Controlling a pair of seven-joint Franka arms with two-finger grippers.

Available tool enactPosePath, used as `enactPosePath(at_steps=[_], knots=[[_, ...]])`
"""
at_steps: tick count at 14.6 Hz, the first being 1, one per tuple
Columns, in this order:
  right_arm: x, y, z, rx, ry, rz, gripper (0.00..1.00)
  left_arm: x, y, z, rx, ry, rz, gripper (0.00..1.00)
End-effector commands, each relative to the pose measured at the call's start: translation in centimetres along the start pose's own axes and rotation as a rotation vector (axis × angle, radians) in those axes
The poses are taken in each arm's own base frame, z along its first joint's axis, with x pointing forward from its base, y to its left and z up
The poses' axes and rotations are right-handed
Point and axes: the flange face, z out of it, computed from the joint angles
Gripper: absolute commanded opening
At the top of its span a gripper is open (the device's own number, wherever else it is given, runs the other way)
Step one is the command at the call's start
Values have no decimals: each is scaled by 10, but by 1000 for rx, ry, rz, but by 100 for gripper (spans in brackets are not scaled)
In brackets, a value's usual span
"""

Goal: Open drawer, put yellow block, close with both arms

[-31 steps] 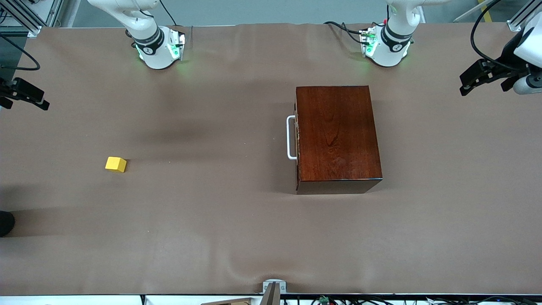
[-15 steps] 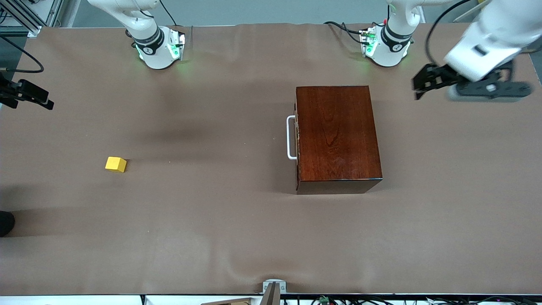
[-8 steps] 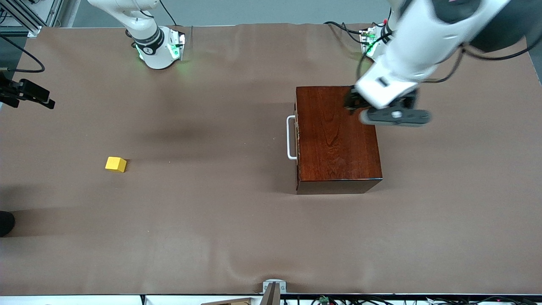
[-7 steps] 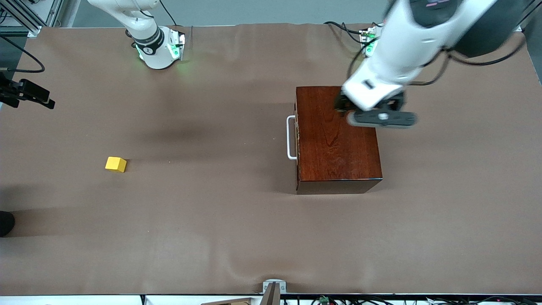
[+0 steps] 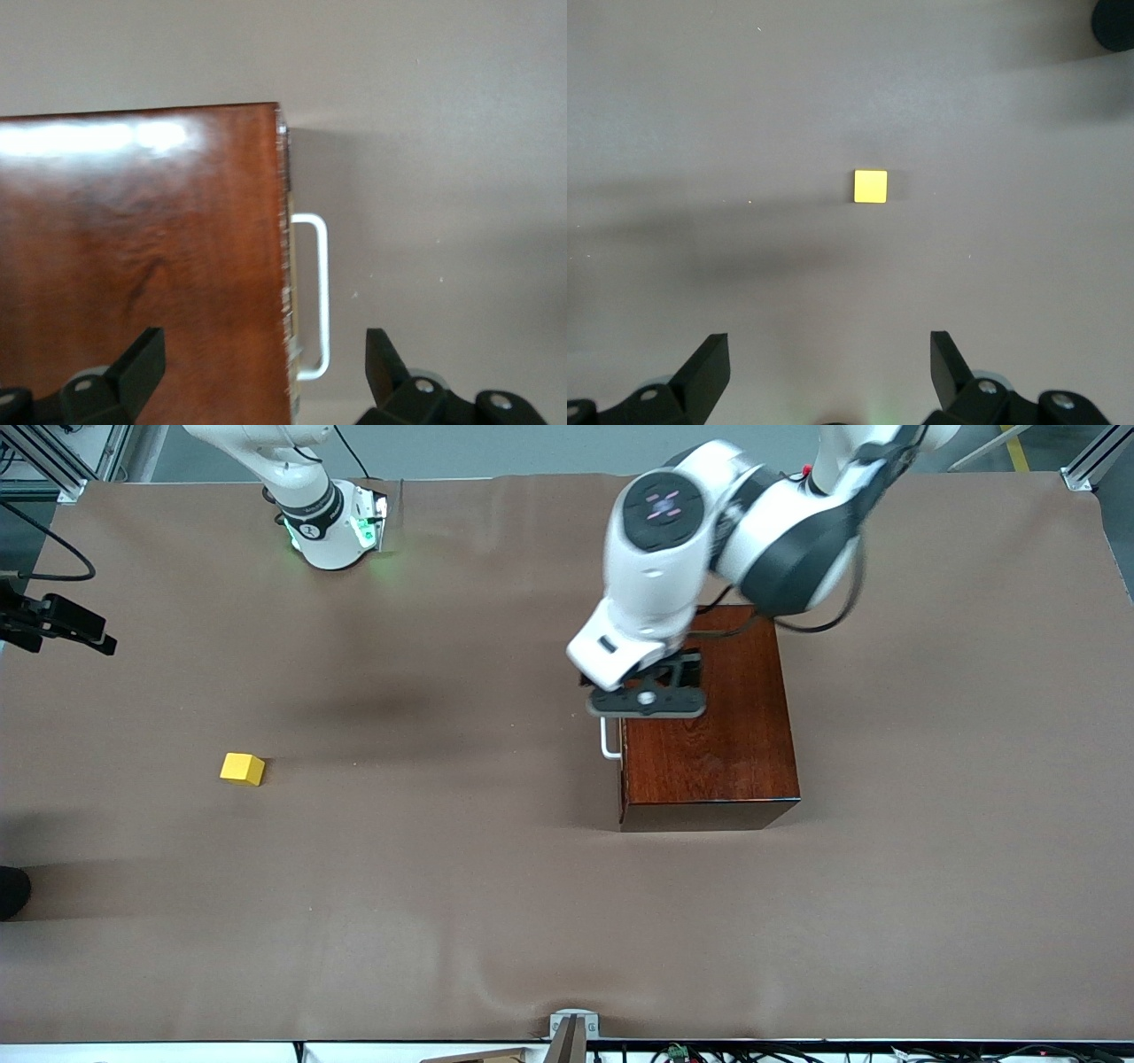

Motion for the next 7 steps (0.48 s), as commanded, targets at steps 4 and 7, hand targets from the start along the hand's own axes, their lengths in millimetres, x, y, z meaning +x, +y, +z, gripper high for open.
enactPosePath(at_steps=[4, 7], knots=[[6, 11, 1, -1, -11, 17, 100, -24, 76, 68, 149, 124, -25, 100], [11, 11, 2, 0, -10, 23, 100, -28, 90, 95, 158, 129, -66, 100]])
